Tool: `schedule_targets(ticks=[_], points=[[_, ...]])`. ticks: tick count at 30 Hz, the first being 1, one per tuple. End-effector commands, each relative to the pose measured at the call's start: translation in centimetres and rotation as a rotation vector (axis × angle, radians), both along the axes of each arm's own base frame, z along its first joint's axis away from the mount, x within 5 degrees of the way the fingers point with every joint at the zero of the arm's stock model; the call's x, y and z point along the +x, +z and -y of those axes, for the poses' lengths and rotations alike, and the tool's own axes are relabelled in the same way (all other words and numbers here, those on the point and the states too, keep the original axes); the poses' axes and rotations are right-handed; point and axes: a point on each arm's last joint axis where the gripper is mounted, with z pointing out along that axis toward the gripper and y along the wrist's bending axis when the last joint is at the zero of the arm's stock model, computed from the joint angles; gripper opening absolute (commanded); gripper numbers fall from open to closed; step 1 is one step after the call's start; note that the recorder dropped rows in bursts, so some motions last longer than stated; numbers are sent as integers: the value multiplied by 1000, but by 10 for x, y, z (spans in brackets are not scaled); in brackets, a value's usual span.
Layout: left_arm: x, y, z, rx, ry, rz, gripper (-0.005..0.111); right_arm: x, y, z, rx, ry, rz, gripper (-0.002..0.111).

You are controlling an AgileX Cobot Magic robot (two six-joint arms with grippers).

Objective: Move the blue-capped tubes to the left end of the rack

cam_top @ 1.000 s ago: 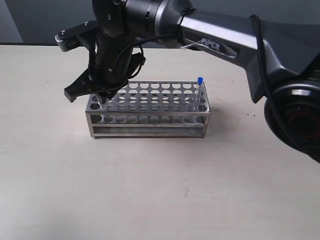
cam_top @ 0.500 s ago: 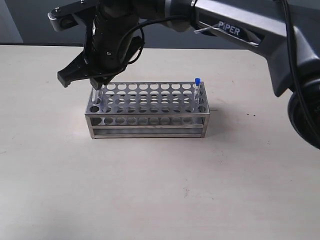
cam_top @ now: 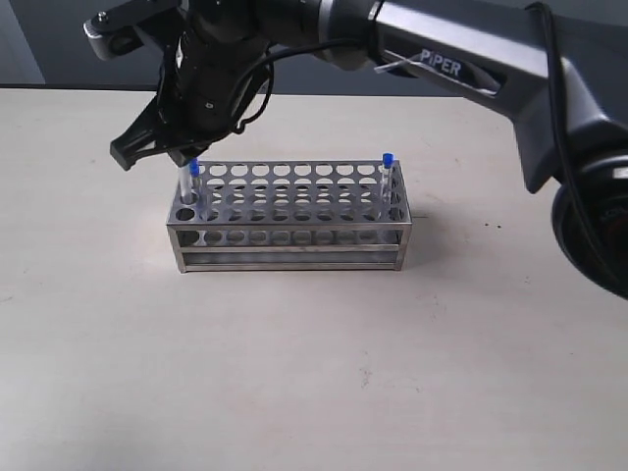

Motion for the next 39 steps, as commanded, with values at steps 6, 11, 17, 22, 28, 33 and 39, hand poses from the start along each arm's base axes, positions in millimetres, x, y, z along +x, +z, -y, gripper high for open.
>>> schedule_targets(ticks=[6,11,17,22,28,33,39], points=[[1,0,0,-7,-7,5,0,9,-28,-5,-41,-16,7,2],[1,0,0,-7,-7,5,0,13,-28,-2,-69,-28,47,27],[1,0,0,-7,-7,5,0,14,-27,-3,-54,-38,66,21],[1,0,0,-7,-7,5,0,15,-26,-3,-46,-62,65,-1],[1,0,0,-7,-7,5,0,15,-26,-3,-45,-62,66,23],[1,0,0,-7,-7,5,0,17,-26,-2,-58,-59,86,24],[1,0,0,-7,-7,5,0,16,-18,-1,-46,-60,94,-1]])
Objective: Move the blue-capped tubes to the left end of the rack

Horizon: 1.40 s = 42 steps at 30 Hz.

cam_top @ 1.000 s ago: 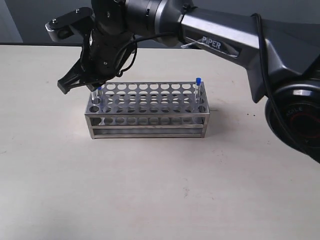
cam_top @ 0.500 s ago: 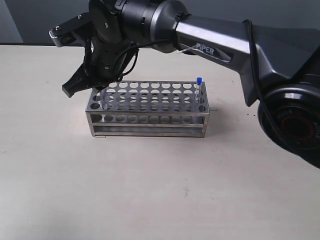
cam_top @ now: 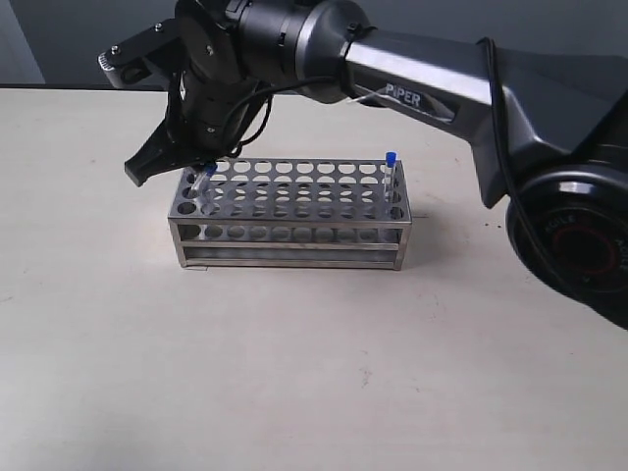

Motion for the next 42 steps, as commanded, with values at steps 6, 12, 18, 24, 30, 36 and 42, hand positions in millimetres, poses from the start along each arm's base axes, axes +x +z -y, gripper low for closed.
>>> schedule_targets(ticks=[6,12,18,24,30,36,42], points=[[1,0,0,-7,-7,5,0,-1,30,9,32,-21,33,0],[1,0,0,-7,-7,5,0,-13,31,17,-27,-33,-92,40],[1,0,0,-7,-7,5,0,-27,31,7,30,6,-177,40],[1,0,0,-6,-7,9,0,-23,14,2,14,3,-191,40],[1,0,0,-6,-7,9,0,-23,-1,0,-10,0,-221,40],[1,0,0,-6,-7,9,0,-20,-1,-2,1,2,-188,35],[1,0,0,-6,-7,9,0,-20,-3,-2,-5,2,-192,0]])
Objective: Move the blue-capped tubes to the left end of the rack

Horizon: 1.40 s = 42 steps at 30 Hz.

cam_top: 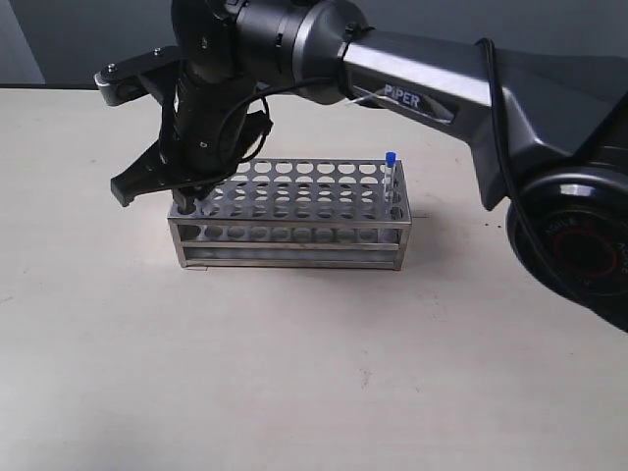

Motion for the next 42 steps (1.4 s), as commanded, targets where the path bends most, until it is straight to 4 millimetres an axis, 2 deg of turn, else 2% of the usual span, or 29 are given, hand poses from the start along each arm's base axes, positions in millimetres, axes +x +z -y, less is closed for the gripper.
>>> schedule_targets(ticks=[1,5,12,17,42], points=[[1,0,0,-6,-7,7,0,1,1,0,2,6,18,0],[1,0,0,-6,-7,7,0,-1,6,2,-5,8,15,0],[1,0,0,-6,-7,7,0,-4,40,8,39,17,99,0],[1,0,0,-6,-7,7,0,-6,54,11,65,16,117,0],[1,0,0,-6,-7,7,0,-4,31,6,22,18,82,0]])
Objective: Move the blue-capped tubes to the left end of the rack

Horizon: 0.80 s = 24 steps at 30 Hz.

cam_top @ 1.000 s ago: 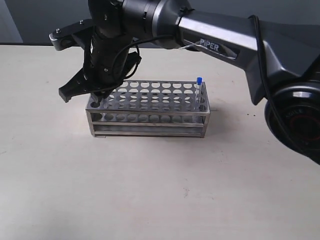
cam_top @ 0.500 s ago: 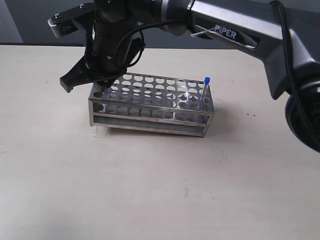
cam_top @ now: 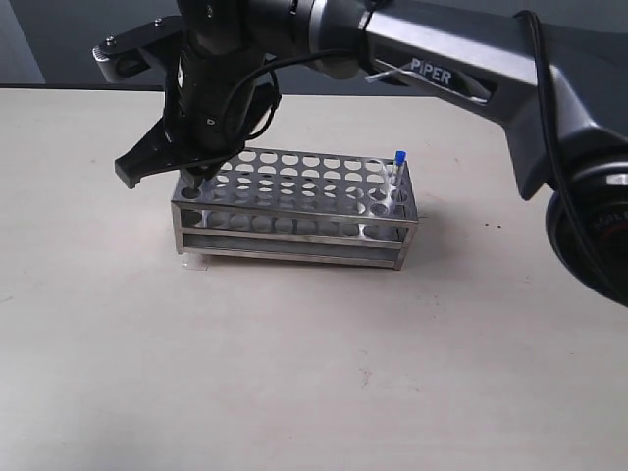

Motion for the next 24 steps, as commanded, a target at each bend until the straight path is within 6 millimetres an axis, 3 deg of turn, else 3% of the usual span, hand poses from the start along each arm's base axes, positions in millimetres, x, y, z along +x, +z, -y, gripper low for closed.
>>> schedule_targets(ticks=[1,10,24], points=[[1,0,0,-6,-7,7,0,1,2,-4,32,5,16,0],[1,0,0,-6,-7,7,0,4,-24,-8,-18,6,-15,0],[1,0,0,-6,-7,7,0,0,-23,-2,-83,8,-40,0]])
